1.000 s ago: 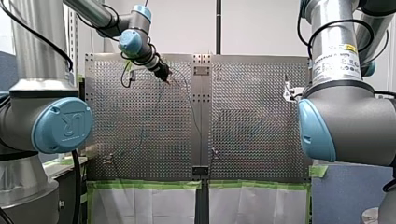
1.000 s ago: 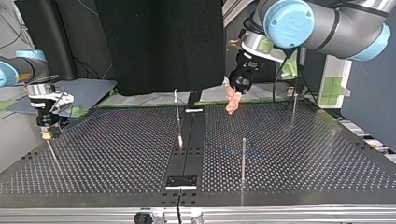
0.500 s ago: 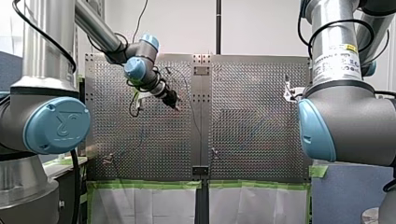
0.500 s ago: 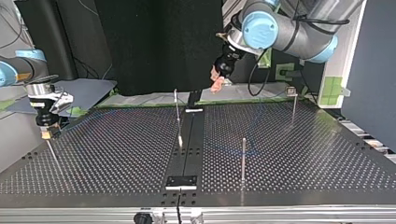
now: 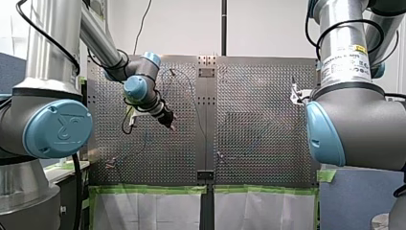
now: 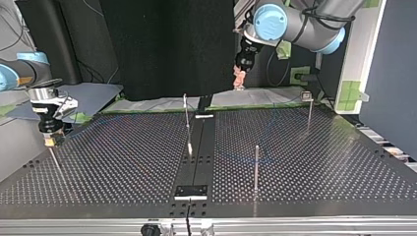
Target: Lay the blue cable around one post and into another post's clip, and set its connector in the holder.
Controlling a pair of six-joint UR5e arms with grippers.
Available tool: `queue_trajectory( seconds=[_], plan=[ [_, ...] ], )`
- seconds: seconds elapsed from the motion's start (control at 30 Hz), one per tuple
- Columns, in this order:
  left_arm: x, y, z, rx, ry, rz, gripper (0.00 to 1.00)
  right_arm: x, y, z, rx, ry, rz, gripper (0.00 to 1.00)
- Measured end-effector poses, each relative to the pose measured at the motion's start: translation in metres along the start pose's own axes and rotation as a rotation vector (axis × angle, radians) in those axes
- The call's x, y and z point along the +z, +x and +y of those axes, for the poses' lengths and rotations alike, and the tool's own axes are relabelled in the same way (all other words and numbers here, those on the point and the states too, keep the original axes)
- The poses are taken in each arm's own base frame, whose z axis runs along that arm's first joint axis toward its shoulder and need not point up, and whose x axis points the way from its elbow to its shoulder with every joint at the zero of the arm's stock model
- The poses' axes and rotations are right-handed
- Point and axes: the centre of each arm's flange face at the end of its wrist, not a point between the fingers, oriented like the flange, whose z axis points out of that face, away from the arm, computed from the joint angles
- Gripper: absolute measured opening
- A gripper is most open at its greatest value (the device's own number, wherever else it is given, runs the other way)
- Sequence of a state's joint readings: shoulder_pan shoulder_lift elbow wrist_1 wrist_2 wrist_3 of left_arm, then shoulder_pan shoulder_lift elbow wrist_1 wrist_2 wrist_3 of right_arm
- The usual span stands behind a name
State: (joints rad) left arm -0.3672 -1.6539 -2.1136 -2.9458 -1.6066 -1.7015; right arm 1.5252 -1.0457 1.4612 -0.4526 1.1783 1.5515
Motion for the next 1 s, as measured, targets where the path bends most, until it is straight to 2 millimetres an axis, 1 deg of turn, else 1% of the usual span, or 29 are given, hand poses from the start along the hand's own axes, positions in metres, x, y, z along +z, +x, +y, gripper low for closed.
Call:
queue_trajectory(
  seconds=[0.47, 1.0],
  plan=[
    [-0.014, 0.048, 0.019, 0.001, -0.123, -0.016, 1.0, 0.0, 0.0, 0.001, -0.001, -0.001, 0.001, 0.79],
    [-0.037, 0.101, 0.029, -0.01, -0.134, -0.018, 1.0, 0.0, -0.001, 0.003, 0.0, -0.005, 0.004, 0.79]
  ],
)
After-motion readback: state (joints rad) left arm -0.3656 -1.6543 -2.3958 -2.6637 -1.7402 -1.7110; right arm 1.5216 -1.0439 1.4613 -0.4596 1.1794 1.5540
